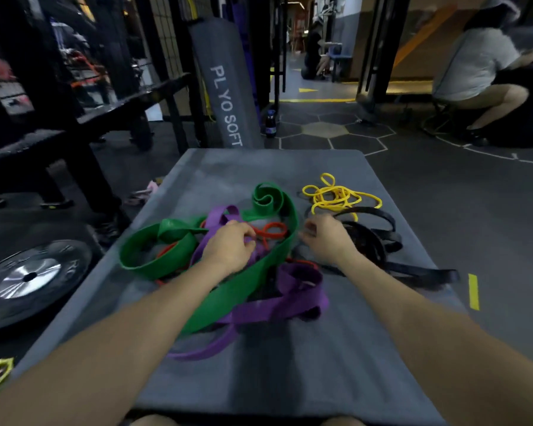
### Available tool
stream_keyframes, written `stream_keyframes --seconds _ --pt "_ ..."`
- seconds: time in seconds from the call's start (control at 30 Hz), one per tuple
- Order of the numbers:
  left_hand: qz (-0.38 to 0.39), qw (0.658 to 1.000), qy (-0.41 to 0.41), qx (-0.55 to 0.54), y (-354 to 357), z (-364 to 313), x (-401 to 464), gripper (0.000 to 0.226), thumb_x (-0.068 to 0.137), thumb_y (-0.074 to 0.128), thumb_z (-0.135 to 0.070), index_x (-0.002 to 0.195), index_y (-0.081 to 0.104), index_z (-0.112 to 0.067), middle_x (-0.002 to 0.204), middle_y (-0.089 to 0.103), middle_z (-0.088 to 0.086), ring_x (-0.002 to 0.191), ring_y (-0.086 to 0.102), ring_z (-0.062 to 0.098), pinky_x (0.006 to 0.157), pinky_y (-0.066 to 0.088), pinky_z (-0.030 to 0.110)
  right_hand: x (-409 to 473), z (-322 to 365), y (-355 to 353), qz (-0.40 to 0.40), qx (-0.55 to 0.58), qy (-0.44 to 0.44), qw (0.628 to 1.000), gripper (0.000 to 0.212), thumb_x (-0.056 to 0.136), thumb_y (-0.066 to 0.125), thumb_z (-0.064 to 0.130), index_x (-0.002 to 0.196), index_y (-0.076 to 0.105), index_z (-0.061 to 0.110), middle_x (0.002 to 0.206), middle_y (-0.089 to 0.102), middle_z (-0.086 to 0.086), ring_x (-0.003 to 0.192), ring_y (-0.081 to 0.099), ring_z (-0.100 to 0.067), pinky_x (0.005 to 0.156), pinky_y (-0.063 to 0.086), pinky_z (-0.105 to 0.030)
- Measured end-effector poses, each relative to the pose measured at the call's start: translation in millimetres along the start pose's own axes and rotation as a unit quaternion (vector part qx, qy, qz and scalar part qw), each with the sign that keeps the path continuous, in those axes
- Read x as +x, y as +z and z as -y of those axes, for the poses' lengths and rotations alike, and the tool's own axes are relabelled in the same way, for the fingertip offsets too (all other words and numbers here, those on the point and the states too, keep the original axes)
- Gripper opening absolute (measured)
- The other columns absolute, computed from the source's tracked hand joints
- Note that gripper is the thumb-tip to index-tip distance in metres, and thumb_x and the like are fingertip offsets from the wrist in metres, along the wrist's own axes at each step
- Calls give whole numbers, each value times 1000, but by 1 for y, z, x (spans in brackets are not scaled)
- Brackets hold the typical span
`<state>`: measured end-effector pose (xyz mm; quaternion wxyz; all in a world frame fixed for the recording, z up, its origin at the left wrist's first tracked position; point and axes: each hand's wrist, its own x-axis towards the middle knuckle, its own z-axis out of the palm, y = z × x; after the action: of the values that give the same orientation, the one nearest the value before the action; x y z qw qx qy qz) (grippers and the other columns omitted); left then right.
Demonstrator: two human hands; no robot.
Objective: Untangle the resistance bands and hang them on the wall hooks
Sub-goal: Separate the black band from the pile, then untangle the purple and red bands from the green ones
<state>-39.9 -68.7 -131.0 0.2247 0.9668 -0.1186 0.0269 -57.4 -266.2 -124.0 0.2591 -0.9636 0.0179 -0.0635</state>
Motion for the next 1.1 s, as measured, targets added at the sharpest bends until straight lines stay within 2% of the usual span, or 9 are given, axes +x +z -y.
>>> stream_keyframes --seconds 0.13,0.27,0.37,0.5,0.63,0.7,0.83,0.97,1.1 --pt "6 999 -26 -28 -11 36 -31 27 84 64 -25 109 65 -13 115 58 12 107 58 27 97 44 33 -8 30 32 12 34 -14 999 30 85 64 28 101 66 3 106 65 -19 101 60 -32 83 44 -33" --pt "76 996 -8 -43 0 49 -55 42 81 65 -44 112 63 -15 112 61 8 107 59 25 96 45 34 -23 43 46 25 44 -3 999 30 85 65 29 97 66 2 102 67 -16 97 62 -30 83 47 -35" --pt "130 991 -5 23 7 49 -69 53 80 62 -52 120 57 -17 123 57 6 115 53 26 95 45 35 -36 43 48 17 40 -1 999 29 84 66 28 99 65 3 103 66 -14 99 61 -29 83 44 -32" --pt "84 995 -38 37 6 55 -77 52 87 59 -42 133 48 -23 139 47 0 128 47 23 98 41 32 -49 42 45 29 35 15 999 32 84 66 28 105 65 3 107 67 -11 102 61 -27 84 45 -30" --pt "49 996 -81 2 -9 66 -85 55 87 60 -39 136 45 -19 142 47 6 129 46 26 103 41 36 -60 46 44 40 39 2 998 30 81 70 30 99 67 7 103 67 -10 99 63 -25 85 46 -30" --pt "39 994 -98 -12 -18 73 -90 52 86 61 -37 132 50 -16 136 52 9 126 50 28 101 43 38 -67 49 49 59 12 -12 998 39 78 72 36 106 65 10 109 63 -11 105 59 -27 90 44 -30" --pt "2 992 -113 -58 -33 85 -97 26 84 63 -35 102 63 -17 106 64 9 103 61 31 86 50 39 -81 60 60 128 -81 -14 988 76 69 72 56 131 49 18 134 49 -11 125 45 -30 105 37 -40" --pt "-29 987 -145 -67 -49 93 -103 47 85 61 -44 121 57 -15 122 62 10 112 59 32 90 49 40 -96 71 61 186 -176 -31 966 86 68 68 63 140 37 27 141 35 -8 131 36 -30 108 28 -43" --pt "-64 982 -165 -58 -60 98 -106 52 86 58 -48 122 54 -11 122 58 15 112 55 36 87 46 40 -102 82 69 194 -193 -30 961 78 72 60 67 137 39 29 137 36 -9 128 39 -31 107 28 -46"
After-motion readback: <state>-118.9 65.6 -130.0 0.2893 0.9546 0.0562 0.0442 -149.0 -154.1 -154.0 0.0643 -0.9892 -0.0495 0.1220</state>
